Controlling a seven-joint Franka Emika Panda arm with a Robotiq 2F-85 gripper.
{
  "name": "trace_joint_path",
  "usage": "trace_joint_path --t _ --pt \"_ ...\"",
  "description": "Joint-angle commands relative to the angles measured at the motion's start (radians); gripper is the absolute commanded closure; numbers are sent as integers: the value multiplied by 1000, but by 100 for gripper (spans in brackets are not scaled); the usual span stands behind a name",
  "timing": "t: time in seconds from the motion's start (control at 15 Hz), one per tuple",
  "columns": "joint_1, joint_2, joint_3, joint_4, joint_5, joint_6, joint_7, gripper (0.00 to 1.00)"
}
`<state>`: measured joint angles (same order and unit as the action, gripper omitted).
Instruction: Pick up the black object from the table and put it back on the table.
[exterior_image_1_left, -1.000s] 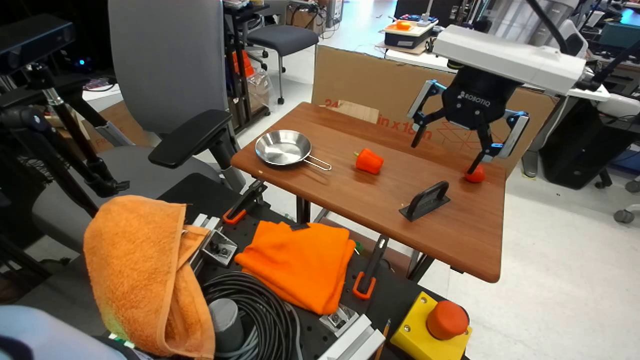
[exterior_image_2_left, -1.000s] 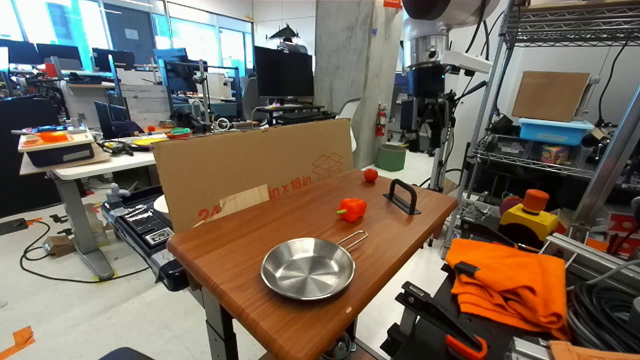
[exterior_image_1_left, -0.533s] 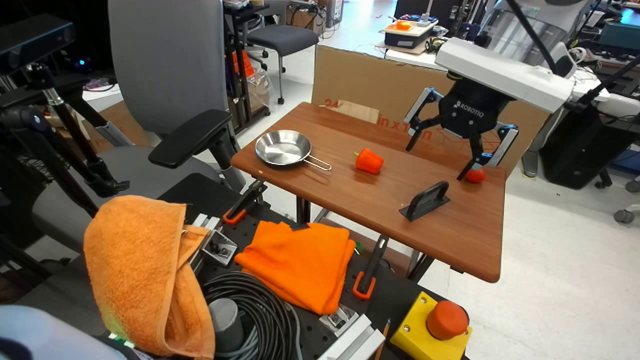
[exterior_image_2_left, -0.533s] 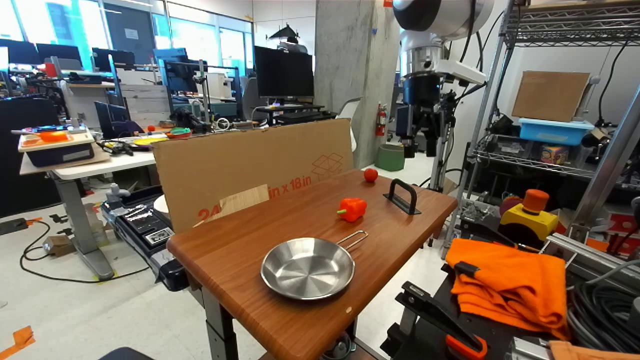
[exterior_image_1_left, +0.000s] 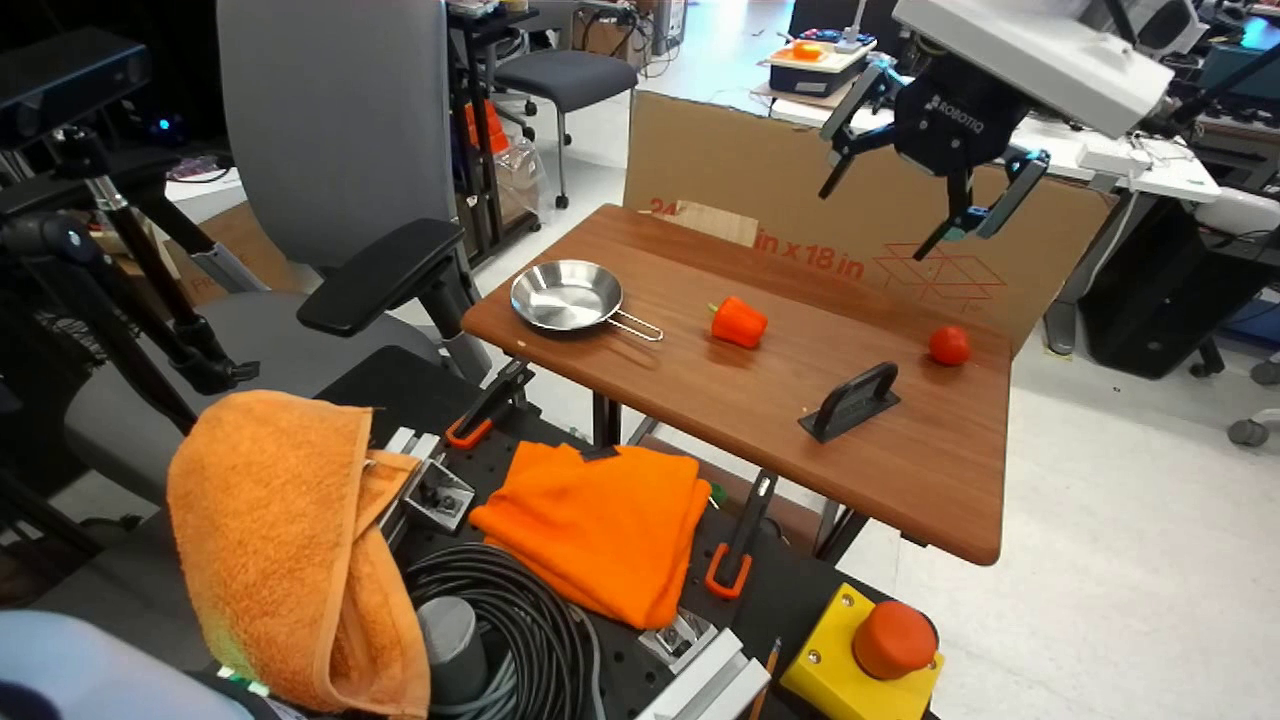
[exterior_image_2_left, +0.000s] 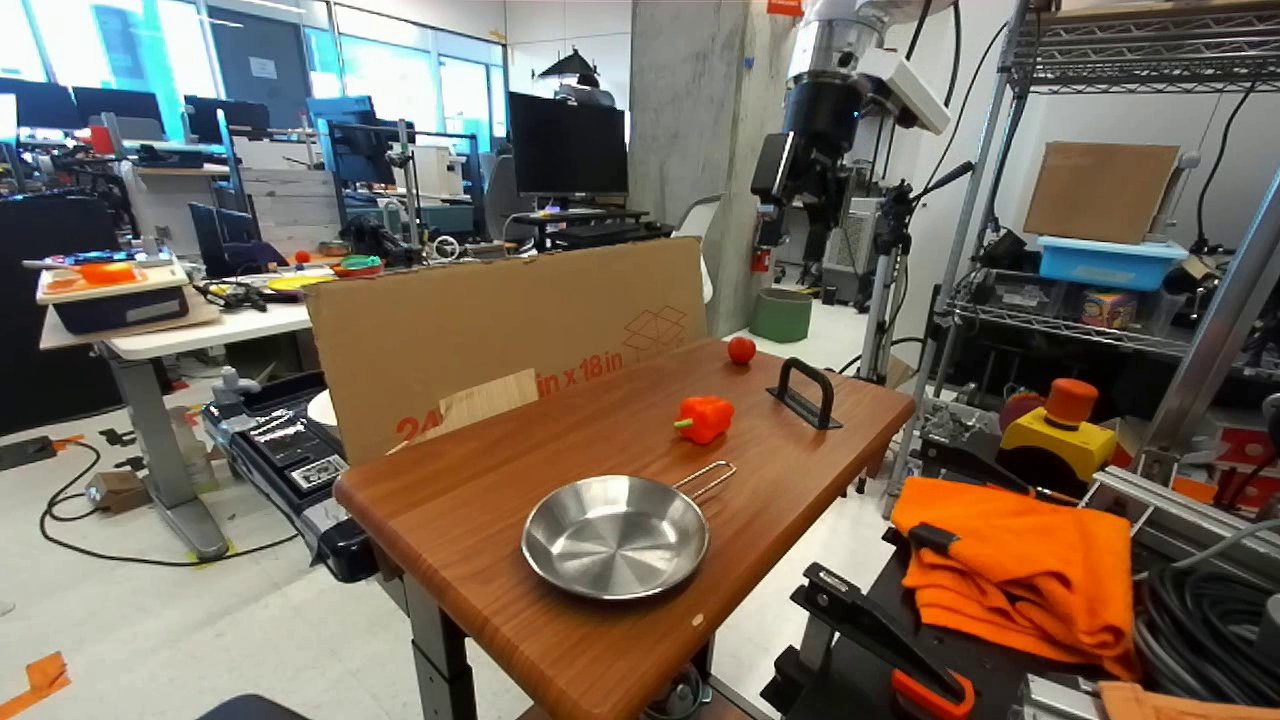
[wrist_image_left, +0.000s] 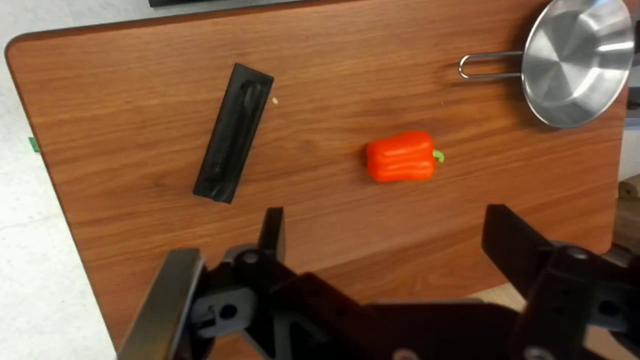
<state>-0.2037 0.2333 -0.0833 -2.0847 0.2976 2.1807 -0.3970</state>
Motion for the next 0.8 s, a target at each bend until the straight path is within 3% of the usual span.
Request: trace_joint_path --t 0.0,0.33,0.73 --pt "2 -15 -9 -2 5 46 58 0" --pt "15 14 -56 -10 -124 148 273 0" --pt "13 78 -63 3 -202 134 339 0"
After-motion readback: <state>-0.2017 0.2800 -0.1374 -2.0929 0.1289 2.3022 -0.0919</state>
